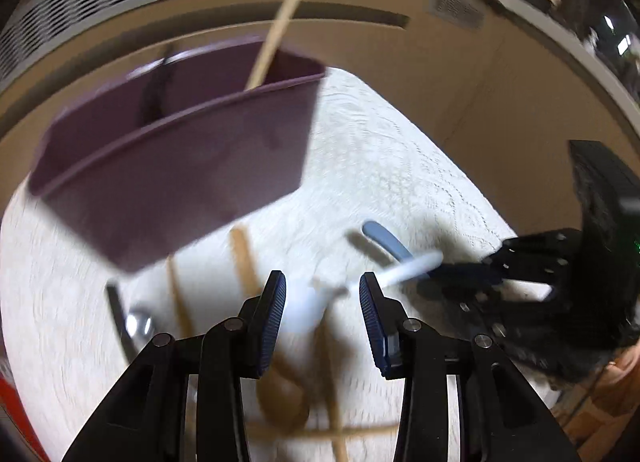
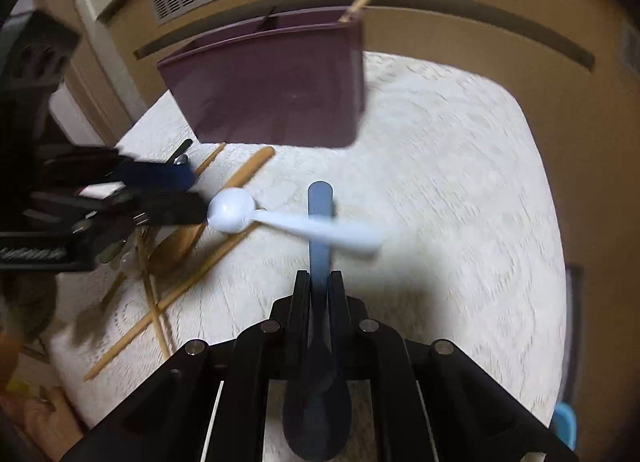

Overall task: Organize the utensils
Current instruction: 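Reach the right tool to the blue plastic spoon and grasp it, then grasp the white plastic spoon with the left tool while the right tool lifts the blue spoon, then lower both spoons into the purple caddy and open both tools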

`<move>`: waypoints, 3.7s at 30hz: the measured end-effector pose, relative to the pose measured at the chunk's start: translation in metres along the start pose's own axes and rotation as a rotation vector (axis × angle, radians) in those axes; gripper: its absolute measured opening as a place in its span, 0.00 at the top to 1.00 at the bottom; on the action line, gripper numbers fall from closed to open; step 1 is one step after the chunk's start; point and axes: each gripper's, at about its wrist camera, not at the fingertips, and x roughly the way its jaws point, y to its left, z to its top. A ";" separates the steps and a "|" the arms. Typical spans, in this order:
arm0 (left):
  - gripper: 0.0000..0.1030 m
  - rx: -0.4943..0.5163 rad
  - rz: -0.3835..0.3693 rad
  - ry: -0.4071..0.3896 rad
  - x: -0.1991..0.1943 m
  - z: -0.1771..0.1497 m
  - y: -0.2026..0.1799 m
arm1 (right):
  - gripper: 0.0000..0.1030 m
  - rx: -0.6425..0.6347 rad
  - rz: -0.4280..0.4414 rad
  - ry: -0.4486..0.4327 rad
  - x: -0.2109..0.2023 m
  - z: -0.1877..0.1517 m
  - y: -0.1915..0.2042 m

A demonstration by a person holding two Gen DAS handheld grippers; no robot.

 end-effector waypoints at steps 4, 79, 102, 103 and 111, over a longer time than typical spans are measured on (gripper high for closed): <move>0.62 0.129 -0.023 0.077 0.020 0.011 -0.017 | 0.91 0.036 -0.065 -0.028 -0.006 -0.007 -0.011; 0.92 -0.133 0.227 -0.991 -0.293 0.011 -0.014 | 0.89 -0.213 -0.011 -0.749 -0.271 0.119 0.112; 0.92 -0.274 0.171 -0.823 -0.133 0.060 0.101 | 0.88 -0.126 -0.030 -0.588 -0.116 0.197 0.064; 0.92 -0.283 0.186 -0.800 -0.120 0.060 0.105 | 0.88 -0.120 -0.035 -0.574 -0.105 0.198 0.061; 0.90 -0.373 0.163 -0.598 -0.044 0.037 0.127 | 0.88 -0.033 0.026 -0.361 -0.022 0.183 0.030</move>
